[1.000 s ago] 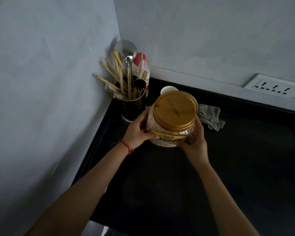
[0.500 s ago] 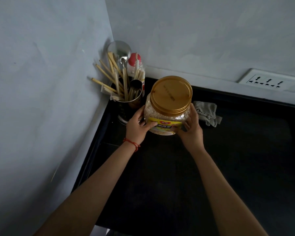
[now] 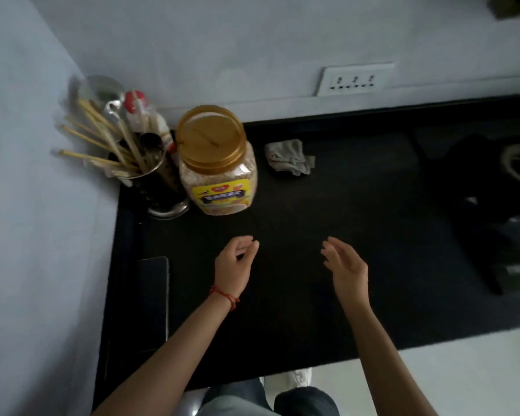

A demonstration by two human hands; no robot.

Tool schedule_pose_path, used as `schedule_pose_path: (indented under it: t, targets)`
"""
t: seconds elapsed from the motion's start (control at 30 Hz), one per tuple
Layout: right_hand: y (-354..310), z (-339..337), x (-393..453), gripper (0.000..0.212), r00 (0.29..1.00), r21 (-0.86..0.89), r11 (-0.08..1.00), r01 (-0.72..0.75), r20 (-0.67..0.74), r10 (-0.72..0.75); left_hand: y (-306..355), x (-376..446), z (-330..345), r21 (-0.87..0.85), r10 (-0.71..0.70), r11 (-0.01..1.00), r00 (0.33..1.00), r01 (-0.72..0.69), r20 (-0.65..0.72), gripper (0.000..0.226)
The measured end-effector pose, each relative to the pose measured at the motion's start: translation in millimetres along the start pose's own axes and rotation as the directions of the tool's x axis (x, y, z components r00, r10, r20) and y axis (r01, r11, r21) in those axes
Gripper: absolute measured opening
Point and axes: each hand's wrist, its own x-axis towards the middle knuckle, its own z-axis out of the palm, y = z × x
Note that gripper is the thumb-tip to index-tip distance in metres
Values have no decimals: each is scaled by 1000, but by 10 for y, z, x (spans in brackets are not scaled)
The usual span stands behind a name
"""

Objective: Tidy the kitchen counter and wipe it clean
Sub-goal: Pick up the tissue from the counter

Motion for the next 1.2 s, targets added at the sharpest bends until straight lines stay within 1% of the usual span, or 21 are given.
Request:
schedule_pose_path:
  t: [0.13,0.23,0.33,0.4,0.5,0.6,0.67,0.7,0.77,0.83,0.9,0.93,1.0,1.07,1.2]
  targets:
    - [478,-673,-358,30,980,157,985,-70,-175,98,-27,-251,352,108,11,994,974,-37,227,25]
    - [857,-1179,-694,27,936,265,961,-80,-311,164,-38,-461,674,151,45,984,951,-95,306,7]
    - [1251,-1673,-1059,23,888,342,936,-80,-403,223,-17,-747,1129,173,89,971,924,-163,372,16]
    - [1525,-2009,-1311,23,845,401,911,-96,-451,288,7,-1005,1497,176,110,963,897,-202,428,15]
    - [1956,-2478,-1692,21,778,471,873,-127,-498,383,-16,-1397,2095,197,122,944,839,-263,531,17]
    - [2405,-2893,-2110,21,702,523,836,-164,-533,472,-123,-1769,2692,250,104,905,750,-343,653,23]
    - [2716,-3141,-2433,20,631,564,802,-197,-553,544,-206,-2034,3074,288,69,875,690,-389,721,22]
    - [2856,-3235,-2583,21,594,586,782,-212,-558,579,-238,-2149,3229,309,45,864,670,-398,741,21]
    - [3115,-3380,-2863,22,516,642,732,-228,-558,650,-321,-2327,3502,362,-17,839,645,-407,764,18]
    - [3318,-3478,-3084,22,445,699,677,-231,-543,712,-392,-2428,3741,418,-80,806,622,-419,779,11]
    - [3465,-3572,-3225,21,394,745,629,-221,-522,756,-447,-2478,3977,464,-132,773,606,-433,784,7]
    - [3518,-3635,-3257,21,373,764,609,-213,-513,773,-461,-2490,4105,483,-153,760,602,-436,784,10]
    - [3596,-3798,-3255,19,343,790,580,-198,-499,796,-467,-2499,4377,520,-197,737,599,-432,776,18]
    - [3658,-4020,-3179,17,321,804,565,-183,-495,808,-466,-2478,4670,562,-256,728,606,-393,754,19]
    - [3762,-4654,-2850,15,308,811,564,-155,-503,808,-415,-2345,5338,633,-349,710,627,-308,697,20]
